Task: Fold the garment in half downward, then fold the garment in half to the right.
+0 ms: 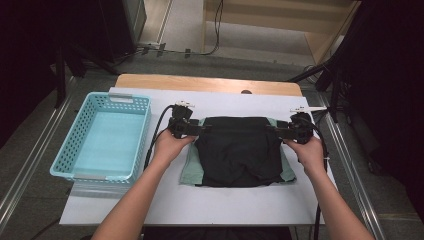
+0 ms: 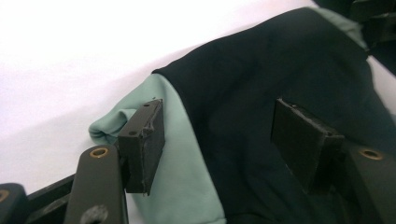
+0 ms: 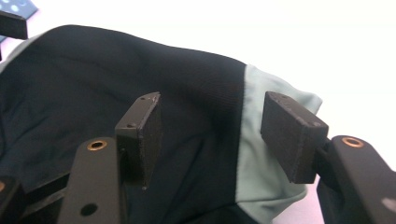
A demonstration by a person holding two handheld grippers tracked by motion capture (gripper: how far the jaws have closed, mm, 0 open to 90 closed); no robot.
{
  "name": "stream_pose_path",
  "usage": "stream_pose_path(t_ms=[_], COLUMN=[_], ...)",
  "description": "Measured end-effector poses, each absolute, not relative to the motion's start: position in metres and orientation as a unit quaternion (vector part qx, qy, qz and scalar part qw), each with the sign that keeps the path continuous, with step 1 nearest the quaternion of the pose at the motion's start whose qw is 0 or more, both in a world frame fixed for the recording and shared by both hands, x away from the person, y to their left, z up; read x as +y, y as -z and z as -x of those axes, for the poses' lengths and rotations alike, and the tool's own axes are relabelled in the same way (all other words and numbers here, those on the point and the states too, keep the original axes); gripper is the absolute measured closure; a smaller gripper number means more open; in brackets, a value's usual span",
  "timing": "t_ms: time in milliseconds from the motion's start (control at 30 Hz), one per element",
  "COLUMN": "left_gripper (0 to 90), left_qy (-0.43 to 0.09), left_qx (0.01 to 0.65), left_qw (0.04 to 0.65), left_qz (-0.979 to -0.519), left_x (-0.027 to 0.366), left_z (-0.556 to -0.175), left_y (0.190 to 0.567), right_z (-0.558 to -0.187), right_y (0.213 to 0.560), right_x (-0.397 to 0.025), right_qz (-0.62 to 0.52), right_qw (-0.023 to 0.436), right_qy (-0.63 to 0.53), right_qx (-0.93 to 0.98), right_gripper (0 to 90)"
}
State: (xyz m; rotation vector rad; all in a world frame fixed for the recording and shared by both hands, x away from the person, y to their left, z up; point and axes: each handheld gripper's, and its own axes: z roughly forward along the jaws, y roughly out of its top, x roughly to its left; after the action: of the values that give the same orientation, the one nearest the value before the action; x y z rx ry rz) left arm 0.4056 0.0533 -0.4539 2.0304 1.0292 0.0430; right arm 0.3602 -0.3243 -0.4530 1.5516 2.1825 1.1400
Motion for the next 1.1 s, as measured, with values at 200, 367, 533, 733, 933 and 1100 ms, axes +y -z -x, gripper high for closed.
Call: stream_pose_path(t_ms=[200, 367, 533, 733, 933, 1100], left_gripper=[35.3, 35.3, 35.3, 35.4, 35.3, 35.3], left_qy=[-0.016, -0.010, -0.015, -0.014, -0.019, -0.022], left_qx=[0.404, 0.399, 0.392, 0.392, 0.395, 0.392], left_qw=[0.409, 0.411, 0.413, 0.405, 0.404, 0.404], left_qz=[-0.818, -0.820, -0.822, -0.826, -0.825, -0.827], left_x=[0.055, 0.058, 0.059, 0.066, 0.073, 0.077], left_z=[-0.400, -0.395, -0.391, -0.385, -0.378, -0.371], left_y=[0.449, 0.445, 0.441, 0.442, 0.440, 0.438], right_z=[-0.352, -0.348, -0.346, -0.350, -0.353, -0.355], right_y=[0.444, 0.443, 0.444, 0.443, 0.444, 0.445], right_x=[-0.317, -0.309, -0.299, -0.291, -0.282, -0.273], right_qz=[-0.518, -0.503, -0.492, -0.485, -0.475, -0.467], right_qw=[0.107, 0.091, 0.085, 0.085, 0.078, 0.072], right_qy=[-0.399, -0.395, -0.395, -0.394, -0.395, -0.396], right_qx=[0.749, 0.764, 0.771, 0.776, 0.782, 0.787], right_gripper=[36.0, 35.1, 35.0, 35.0, 35.0, 34.9])
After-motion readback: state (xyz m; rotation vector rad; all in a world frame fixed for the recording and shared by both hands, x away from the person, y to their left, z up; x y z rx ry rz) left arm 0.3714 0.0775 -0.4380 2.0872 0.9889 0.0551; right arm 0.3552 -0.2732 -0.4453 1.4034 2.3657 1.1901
